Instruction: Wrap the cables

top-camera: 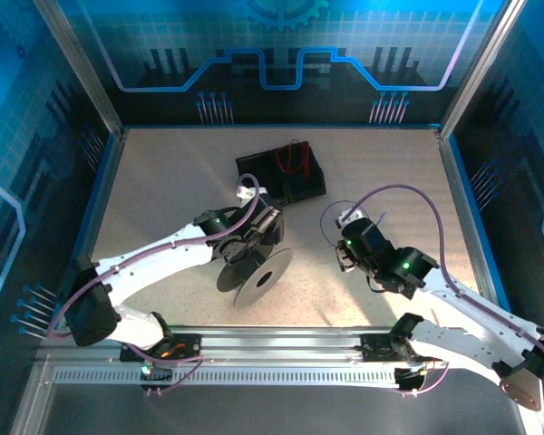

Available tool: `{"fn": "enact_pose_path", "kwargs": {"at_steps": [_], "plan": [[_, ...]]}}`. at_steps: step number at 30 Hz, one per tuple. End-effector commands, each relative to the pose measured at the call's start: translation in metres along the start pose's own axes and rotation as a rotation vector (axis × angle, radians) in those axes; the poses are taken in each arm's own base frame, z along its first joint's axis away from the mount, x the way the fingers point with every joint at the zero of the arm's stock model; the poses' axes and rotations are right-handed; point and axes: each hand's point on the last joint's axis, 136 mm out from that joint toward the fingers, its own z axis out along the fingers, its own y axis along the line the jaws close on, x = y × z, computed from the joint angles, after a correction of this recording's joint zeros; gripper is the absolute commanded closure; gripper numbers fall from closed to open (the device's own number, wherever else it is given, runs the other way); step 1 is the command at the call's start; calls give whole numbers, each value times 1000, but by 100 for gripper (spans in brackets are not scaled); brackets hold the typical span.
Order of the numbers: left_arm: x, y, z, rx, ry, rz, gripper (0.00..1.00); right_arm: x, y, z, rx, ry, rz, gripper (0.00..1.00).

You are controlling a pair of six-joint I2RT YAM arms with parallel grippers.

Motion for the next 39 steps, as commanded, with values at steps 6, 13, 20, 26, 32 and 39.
{"fn": "enact_pose_path", "kwargs": {"at_steps": [6,13,20,26,32,39], "plan": [[3,31,-41,-66,21,89,0,-5,-1,-3,-1,-29,64,100],[44,68,-74,-125,198,134,1,-1,1,-1,-14,-19,60,100],[92,76,-55,-132,363,138,26,0,18,-2,-89,-52,24,100],[78,49,-43,-43,305,55,94,-4,37,-20,-200,-128,-69,100],[28,27,-43,5,94,-79,100,-5,64,-43,-341,-194,-181,100],[1,28,-20,-261,69,-153,100,2,96,-58,-376,-273,-397,100]]}}
